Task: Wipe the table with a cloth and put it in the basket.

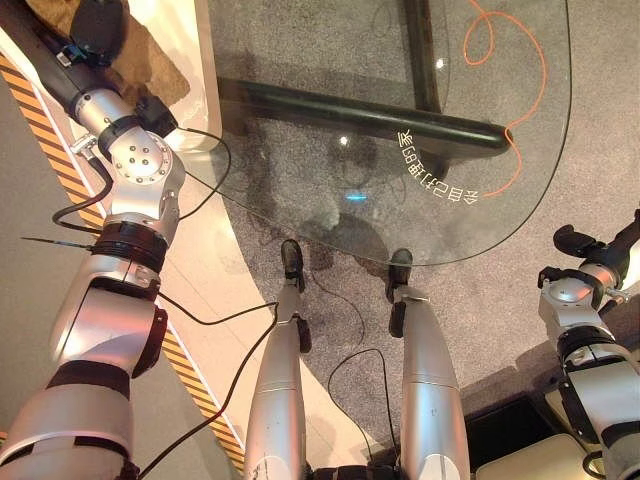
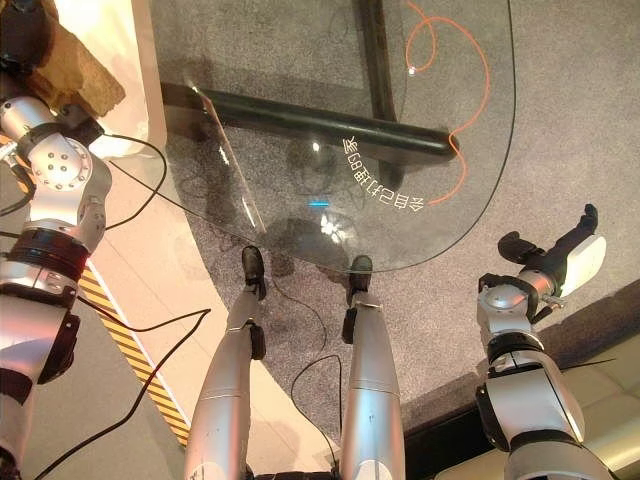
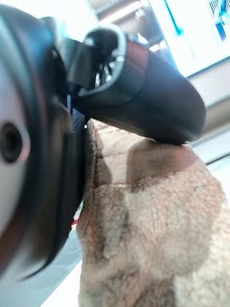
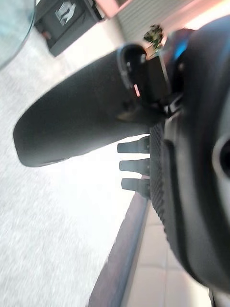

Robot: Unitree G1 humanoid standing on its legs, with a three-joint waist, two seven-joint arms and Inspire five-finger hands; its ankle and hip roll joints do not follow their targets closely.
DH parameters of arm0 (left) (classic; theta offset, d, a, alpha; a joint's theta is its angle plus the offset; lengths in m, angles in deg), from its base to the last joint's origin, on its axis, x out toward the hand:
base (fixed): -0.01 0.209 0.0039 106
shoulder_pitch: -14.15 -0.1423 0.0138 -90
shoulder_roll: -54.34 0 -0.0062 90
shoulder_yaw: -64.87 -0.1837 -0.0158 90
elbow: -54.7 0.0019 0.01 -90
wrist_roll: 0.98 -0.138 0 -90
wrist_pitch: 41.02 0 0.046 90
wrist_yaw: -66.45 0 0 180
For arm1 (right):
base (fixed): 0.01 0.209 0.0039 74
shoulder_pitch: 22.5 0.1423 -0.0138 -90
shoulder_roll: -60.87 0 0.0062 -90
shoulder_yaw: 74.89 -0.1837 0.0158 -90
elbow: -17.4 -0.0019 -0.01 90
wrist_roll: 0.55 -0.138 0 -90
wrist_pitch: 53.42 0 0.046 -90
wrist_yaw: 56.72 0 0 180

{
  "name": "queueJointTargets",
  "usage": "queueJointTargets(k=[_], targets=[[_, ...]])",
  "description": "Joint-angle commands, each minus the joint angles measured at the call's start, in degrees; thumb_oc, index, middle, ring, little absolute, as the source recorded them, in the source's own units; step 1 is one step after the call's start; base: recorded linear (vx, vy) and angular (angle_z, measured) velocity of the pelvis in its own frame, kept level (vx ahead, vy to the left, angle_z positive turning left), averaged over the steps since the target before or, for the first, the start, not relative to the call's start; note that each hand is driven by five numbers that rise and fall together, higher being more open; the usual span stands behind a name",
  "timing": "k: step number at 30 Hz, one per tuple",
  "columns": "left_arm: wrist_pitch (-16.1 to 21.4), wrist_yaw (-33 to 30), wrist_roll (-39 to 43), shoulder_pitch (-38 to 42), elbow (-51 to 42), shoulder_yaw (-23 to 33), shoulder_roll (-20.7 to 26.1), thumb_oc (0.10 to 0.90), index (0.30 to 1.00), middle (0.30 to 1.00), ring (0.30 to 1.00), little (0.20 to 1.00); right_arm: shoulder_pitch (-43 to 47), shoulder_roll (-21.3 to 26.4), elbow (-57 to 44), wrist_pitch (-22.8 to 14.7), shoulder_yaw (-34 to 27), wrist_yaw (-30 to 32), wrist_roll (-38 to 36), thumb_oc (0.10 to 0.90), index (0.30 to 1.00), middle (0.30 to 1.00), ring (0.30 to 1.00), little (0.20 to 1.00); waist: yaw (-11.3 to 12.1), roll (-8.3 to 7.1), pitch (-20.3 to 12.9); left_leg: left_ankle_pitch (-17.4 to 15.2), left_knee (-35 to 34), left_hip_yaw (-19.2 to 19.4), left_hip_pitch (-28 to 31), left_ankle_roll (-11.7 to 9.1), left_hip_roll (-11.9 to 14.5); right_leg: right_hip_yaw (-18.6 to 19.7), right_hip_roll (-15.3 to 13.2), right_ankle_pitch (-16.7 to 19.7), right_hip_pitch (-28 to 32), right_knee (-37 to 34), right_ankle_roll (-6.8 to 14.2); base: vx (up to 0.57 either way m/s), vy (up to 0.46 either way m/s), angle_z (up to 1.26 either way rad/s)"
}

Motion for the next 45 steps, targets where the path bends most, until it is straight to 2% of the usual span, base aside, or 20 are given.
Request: queueJointTargets(k=[1, 6, 13, 19, 31, 39, 45], targets=[[0.2, -3.1, -5.8, 10.8, 2.1, -0.3, 9.4, 0.100, 0.300, 0.300, 0.300, 0.200, -2.2, 1.6, 2.5, 1.0, 0.1, -0.2, 0.3, 0.800, 0.900, 0.900, 0.900, 0.900, 0.6, -1.23, -1.6, -12.6, 10.3, 2.0, 0.3, 1.4, -0.5, 1.5, 2.2, 4.0, 3.8, -11.4, 1.3, 0.01, 0.043, -0.01], [-5.1, -3.1, -8.2, 11.4, 5.6, -1.7, 10.4, 0.100, 0.300, 0.300, 0.300, 0.200, -3.6, 0.7, 2.5, 2.1, 1.4, -1.7, 2.2, 0.800, 0.900, 0.900, 0.900, 0.900, 0.0, -1.13, -1.6, -12.5, 10.4, 1.9, -0.1, 1.4, -0.6, 2.1, 2.5, 4.0, 3.0, -11.3, 1.2, 0.01, 0.049, -0.02], [-9.4, -2.5, -10.7, 11.9, 8.7, -2.7, 11.0, 0.100, 0.300, 0.300, 0.300, 0.200, -3.8, 0.4, 1.5, 1.7, 2.8, -2.2, 3.6, 0.800, 0.900, 0.900, 0.900, 0.900, -0.3, -1.09, -1.6, -12.3, 10.3, 2.0, -0.7, 1.5, -0.7, 2.4, 2.7, 4.1, 2.2, -11.2, 1.1, 0.00, 0.040, -0.01], [-11.4, -3.0, -11.8, 12.4, 9.8, -3.3, 10.9, 0.100, 0.300, 0.300, 0.300, 0.200, -4.0, -0.6, 0.2, 1.2, 3.6, -1.2, 3.8, 0.800, 0.900, 0.900, 0.900, 0.900, -0.6, -1.80, -1.6, -12.3, 10.9, 1.7, -2.2, 1.5, -0.5, 2.8, 3.1, 4.4, 0.7, -10.9, 1.1, 0.00, 0.000, 0.00], [-13.0, -1.9, -13.1, 13.6, 10.1, -4.5, 11.6, 0.100, 0.300, 0.300, 0.300, 0.200, -4.3, -1.1, -0.6, 0.6, 3.7, -0.9, 4.3, 0.800, 0.900, 0.900, 0.900, 0.900, -0.7, -2.39, -1.6, -12.1, 10.8, 1.4, -3.3, 1.5, -0.6, 2.9, 3.4, 5.0, -0.2, -11.1, 1.3, 0.00, 0.000, 0.00], [-14.4, -0.9, -12.2, 13.9, 10.4, -4.9, 11.7, 0.100, 0.300, 0.300, 0.300, 0.200, -4.1, -1.4, -0.8, 0.6, 3.5, -0.6, 4.5, 0.800, 0.900, 0.900, 0.900, 0.900, -0.8, -2.51, -1.6, -12.0, 10.8, 1.2, -4.0, 1.4, -0.6, 3.1, 3.5, 5.4, -0.9, -11.3, 1.3, 0.00, 0.000, 0.00], [-16.8, 0.9, -10.7, 14.8, 11.7, -5.5, 11.6, 0.100, 0.300, 0.300, 0.300, 0.200, -4.0, -1.2, -0.8, 0.7, 3.8, -0.8, 4.3, 0.800, 0.900, 0.900, 0.900, 0.900, -1.2, -2.72, -1.6, -12.1, 10.9, 1.3, -4.1, 1.5, -0.6, 3.3, 3.7, 5.6, -1.1, -11.5, 1.4, 0.00, 0.000, 0.00]])
